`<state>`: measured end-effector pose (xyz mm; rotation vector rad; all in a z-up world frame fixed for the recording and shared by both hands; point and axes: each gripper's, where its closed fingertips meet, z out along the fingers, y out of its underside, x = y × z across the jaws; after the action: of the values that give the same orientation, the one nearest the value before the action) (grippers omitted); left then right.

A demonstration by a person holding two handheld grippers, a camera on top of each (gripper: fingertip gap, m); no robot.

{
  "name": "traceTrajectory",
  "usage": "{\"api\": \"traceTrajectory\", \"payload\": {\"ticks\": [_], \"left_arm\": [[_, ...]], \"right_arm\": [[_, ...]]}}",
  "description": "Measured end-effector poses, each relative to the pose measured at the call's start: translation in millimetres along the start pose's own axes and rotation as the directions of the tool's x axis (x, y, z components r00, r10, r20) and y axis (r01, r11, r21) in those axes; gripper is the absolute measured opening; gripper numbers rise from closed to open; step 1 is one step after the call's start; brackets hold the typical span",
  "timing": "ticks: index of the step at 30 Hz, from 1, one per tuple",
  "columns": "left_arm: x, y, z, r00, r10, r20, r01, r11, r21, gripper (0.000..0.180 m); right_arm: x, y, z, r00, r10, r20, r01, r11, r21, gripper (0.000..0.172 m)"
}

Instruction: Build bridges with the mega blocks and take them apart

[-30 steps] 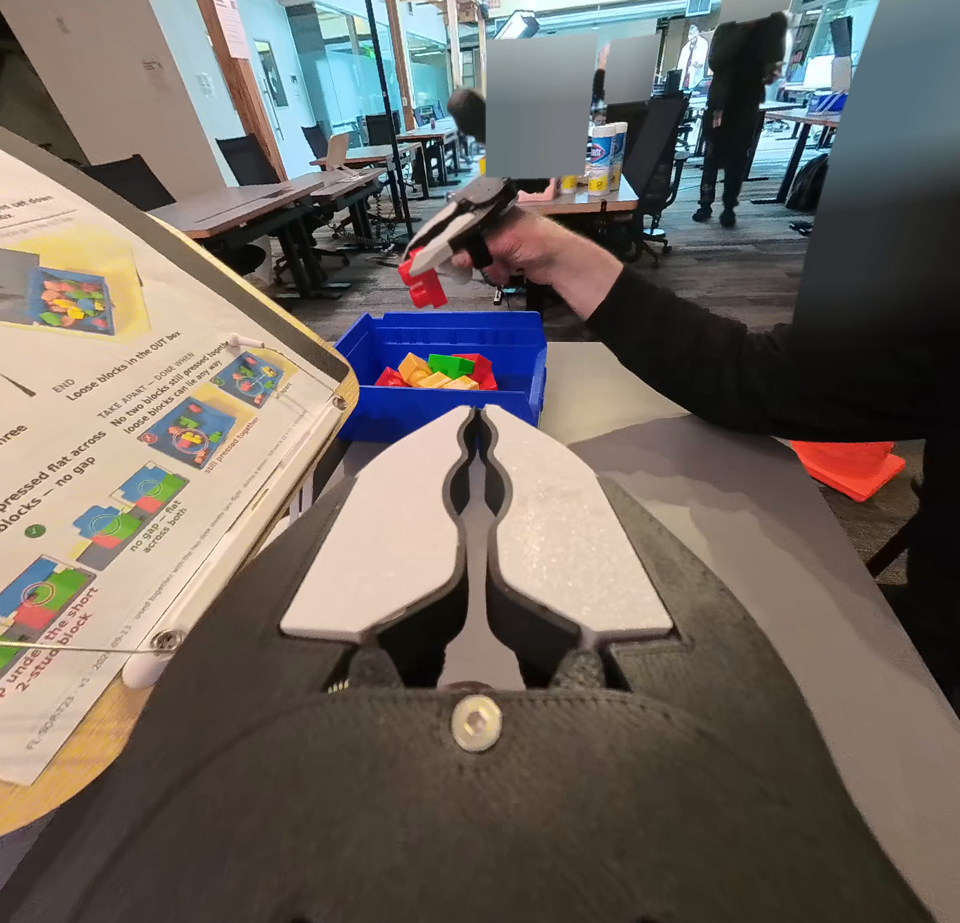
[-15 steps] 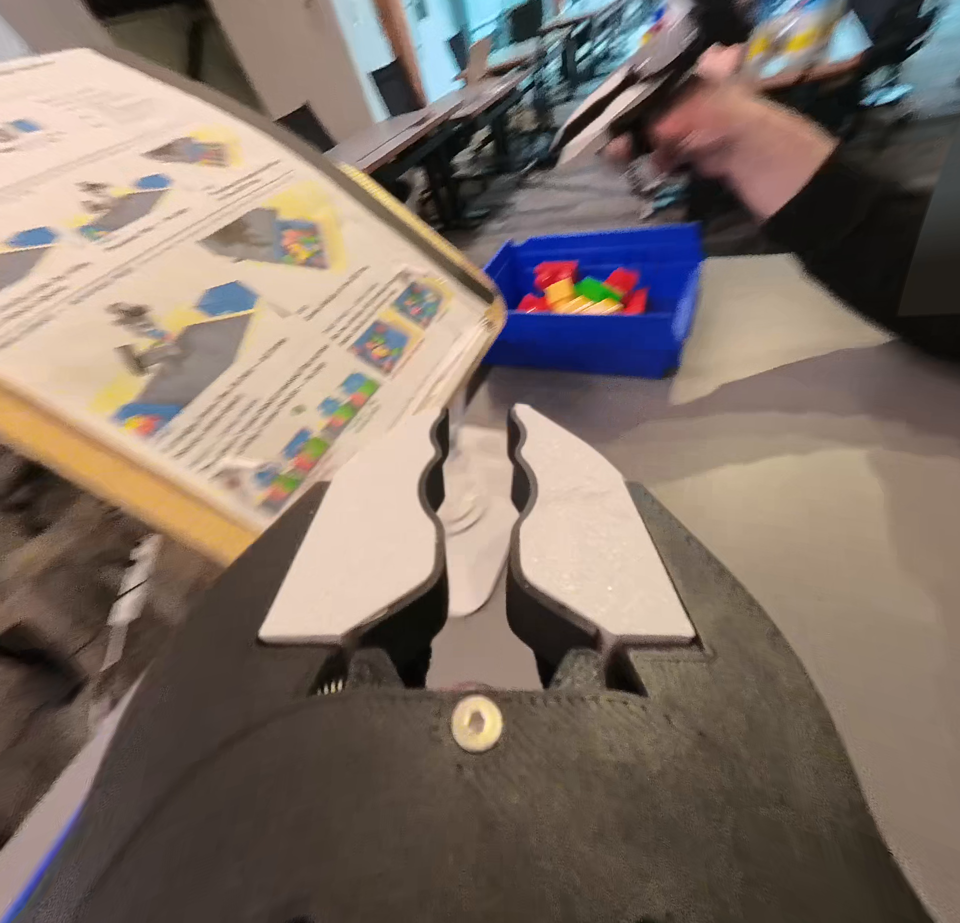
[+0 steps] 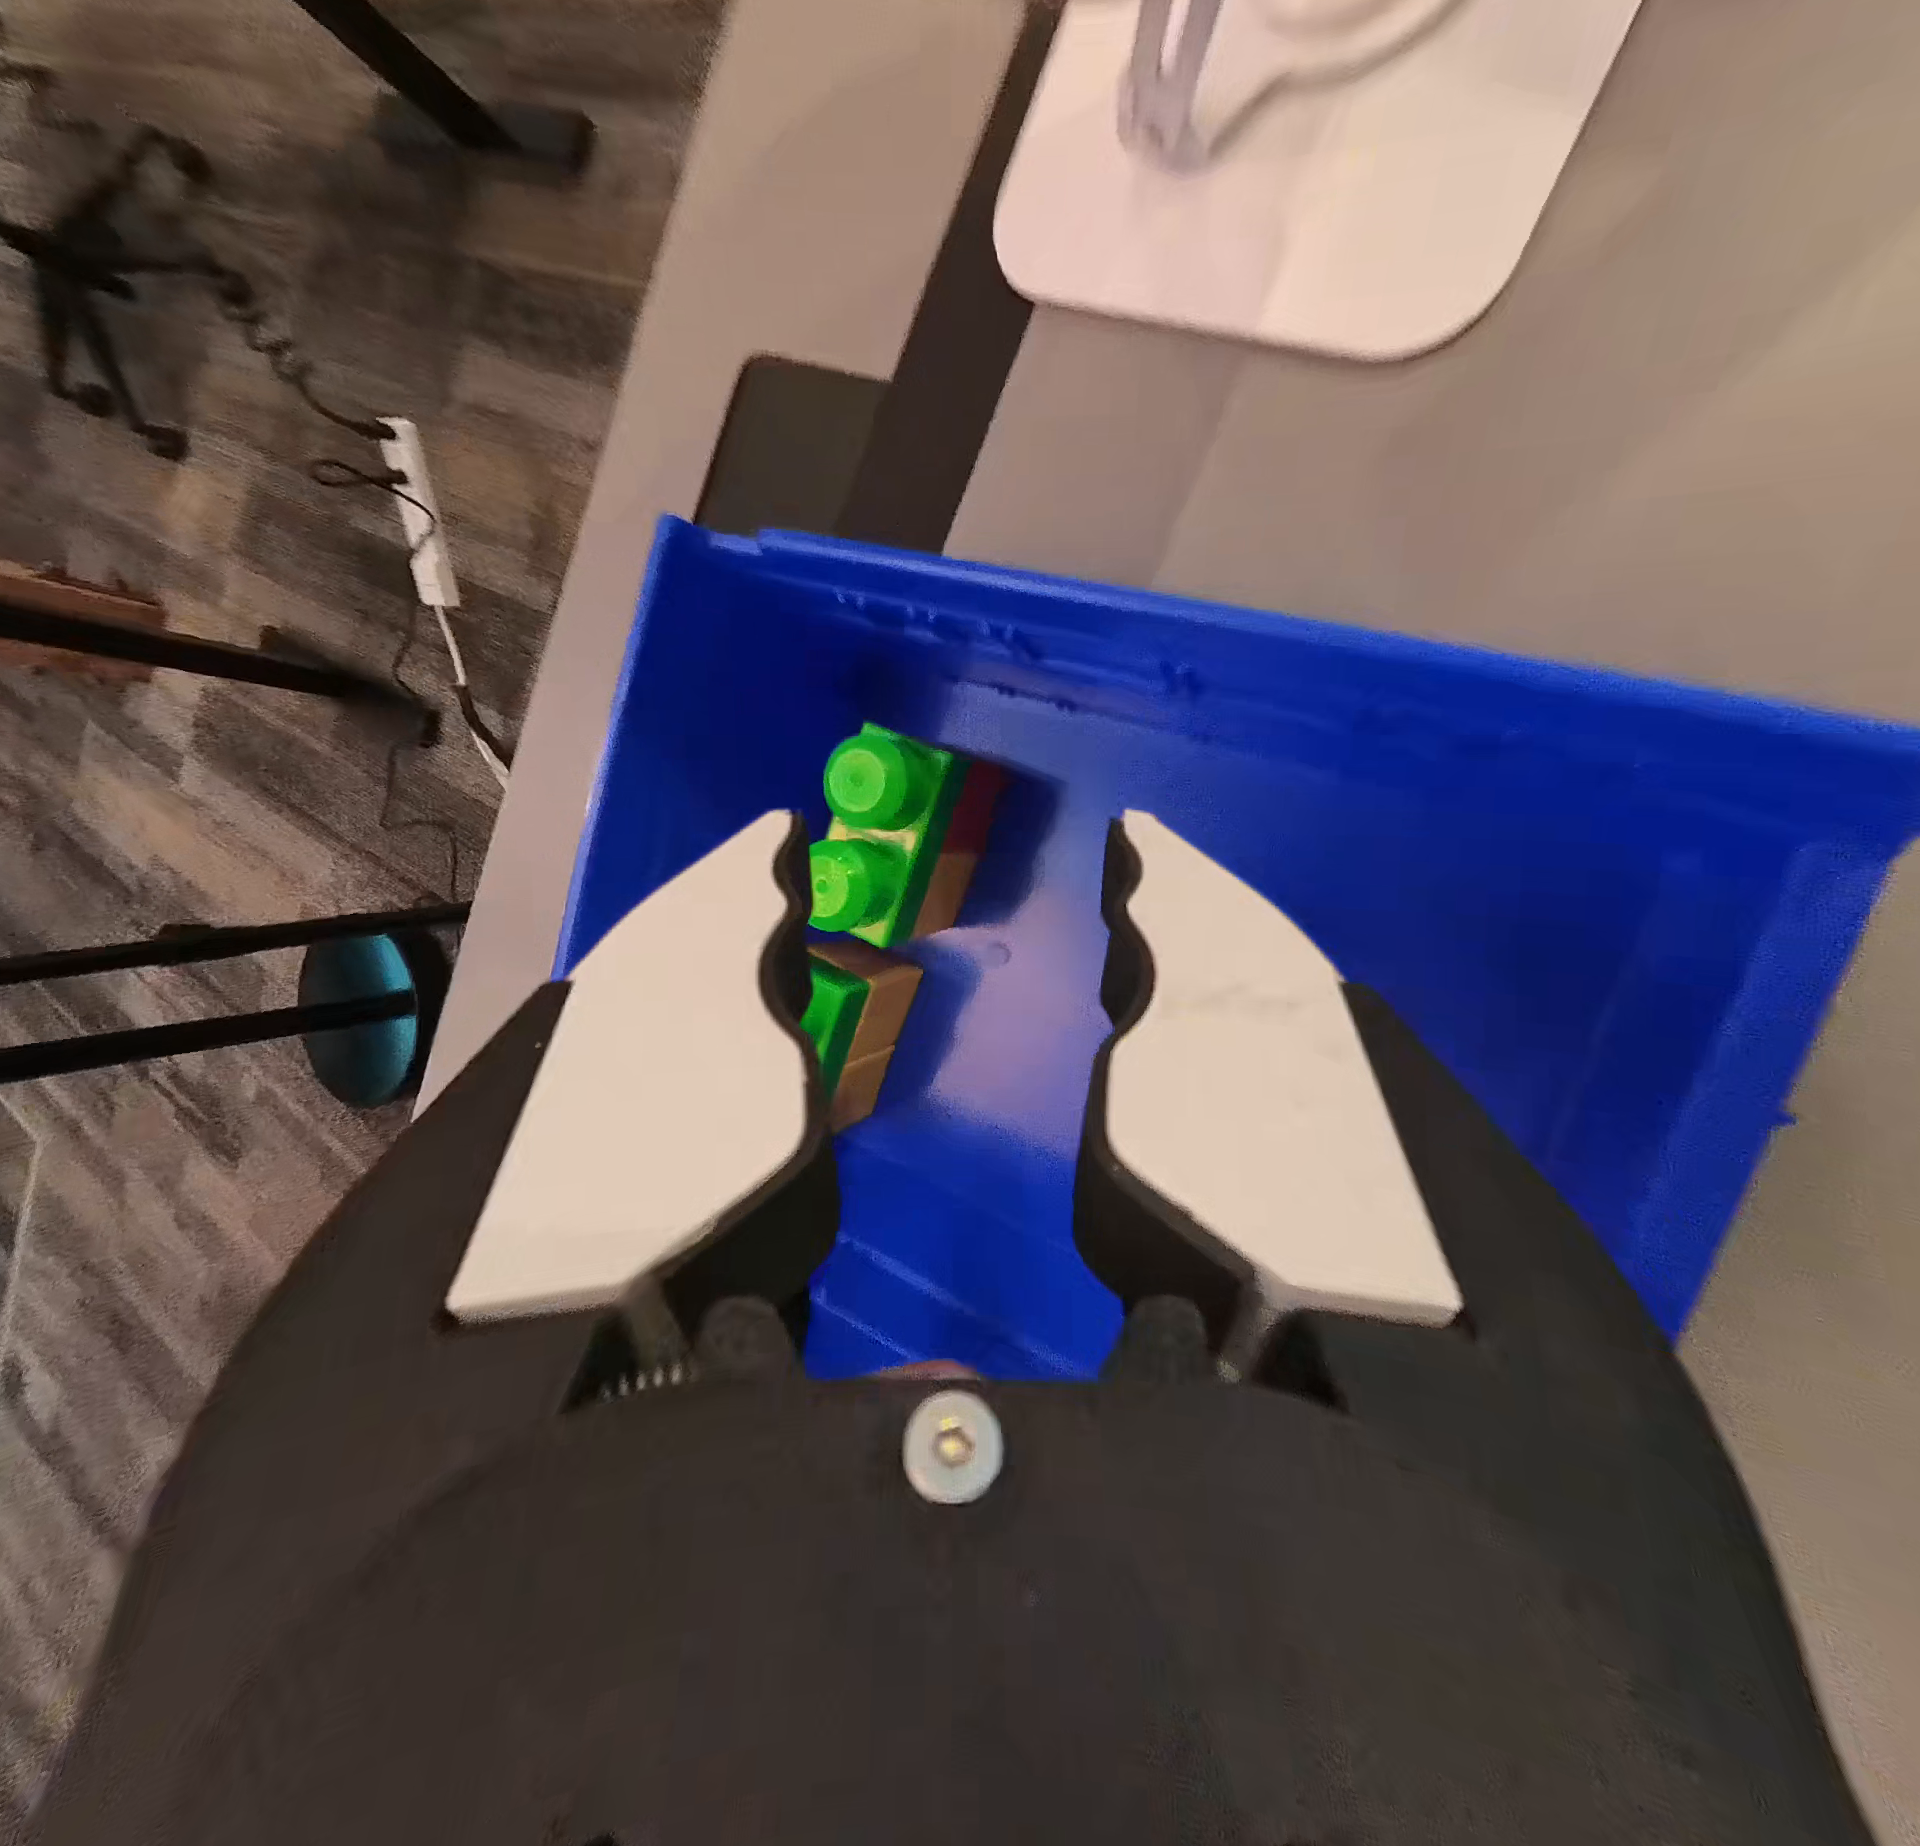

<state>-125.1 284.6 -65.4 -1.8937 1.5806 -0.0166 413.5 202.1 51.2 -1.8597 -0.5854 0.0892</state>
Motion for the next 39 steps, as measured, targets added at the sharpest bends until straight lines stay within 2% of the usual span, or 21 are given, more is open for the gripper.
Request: {"api": "traceTrajectory", "payload": {"ticks": [5,10,12,14,16,18,20,23,24,26,28,31,33,34,36,39], "left_arm": [[-15,23,51,0.993,0.09,-0.08,-0.102,0.98,-0.171,0.058],[-17,56,91,0.981,0.088,-0.174,-0.143,0.931,-0.335,0.062],[-14,60,102,0.975,0.056,-0.213,-0.127,0.932,-0.338,0.06],[-14,64,108,0.974,0.03,-0.224,-0.11,0.927,-0.357,0.044],[-11,63,107,0.972,-0.006,-0.236,-0.08,0.932,-0.354,0.038],[-16,60,100,0.981,-0.016,-0.192,-0.053,0.936,-0.349,0.037],[-24,50,85,0.991,-0.057,-0.125,0.019,0.959,-0.284,0.037],[-28,21,47,0.981,-0.183,-0.062,0.177,0.98,-0.091,0.037],[-28,7,30,0.971,-0.235,-0.052,0.235,0.972,-0.002,0.037],[-14,-29,-4,0.944,-0.311,-0.109,0.327,0.927,0.186,0.038],[11,-71,-38,0.901,-0.355,-0.248,0.428,0.822,0.375,0.037],[56,-129,-83,0.824,-0.291,-0.486,0.55,0.618,0.562,0.037],[87,-162,-104,0.766,-0.185,-0.616,0.614,0.496,0.614,0.037],[99,-176,-108,0.738,-0.157,-0.657,0.642,0.466,0.609,0.037],[124,-204,-114,0.673,-0.062,-0.737,0.69,0.413,0.595,0.037],[151,-239,-113,0.582,0.037,-0.812,0.74,0.391,0.548,0.037]], "right_arm": [[-12,-3,5,0.999,-0.034,0.017,0.034,0.999,-0.006,0.035],[-17,-7,5,0.998,-0.054,0.019,0.054,0.999,-0.002,0.034],[-16,-8,4,0.998,-0.054,0.02,0.054,0.999,0.005,0.034],[-17,-9,4,0.998,-0.053,0.024,0.053,0.999,0.01,0.034],[-18,-9,5,0.998,-0.054,0.027,0.054,0.998,0.011,0.033],[-21,-12,5,0.997,-0.066,0.038,0.065,0.998,0.019,0.033],[-29,-20,2,0.994,-0.095,0.049,0.093,0.994,0.051,0.032],[-50,-40,-7,0.982,-0.176,0.072,0.165,0.976,0.146,0.031],[-62,-48,-10,0.972,-0.22,0.084,0.202,0.962,0.182,0.031],[-87,-61,-15,0.945,-0.314,0.089,0.284,0.926,0.249,0.032],[-119,-74,-21,0.905,-0.413,0.104,0.359,0.872,0.334,0.029],[-176,-88,-29,0.824,-0.55,0.138,0.433,0.767,0.474,0.026],[-211,-91,-31,0.766,-0.631,0.126,0.48,0.691,0.541,0.024],[-226,-91,-31,0.737,-0.667,0.106,0.508,0.65,0.565,0.023],[-253,-90,-32,0.687,-0.725,0.059,0.551,0.572,0.608,0.022],[-277,-89,-33,0.65,-0.759,0.028,0.57,0.512,0.643,0.02]]}}
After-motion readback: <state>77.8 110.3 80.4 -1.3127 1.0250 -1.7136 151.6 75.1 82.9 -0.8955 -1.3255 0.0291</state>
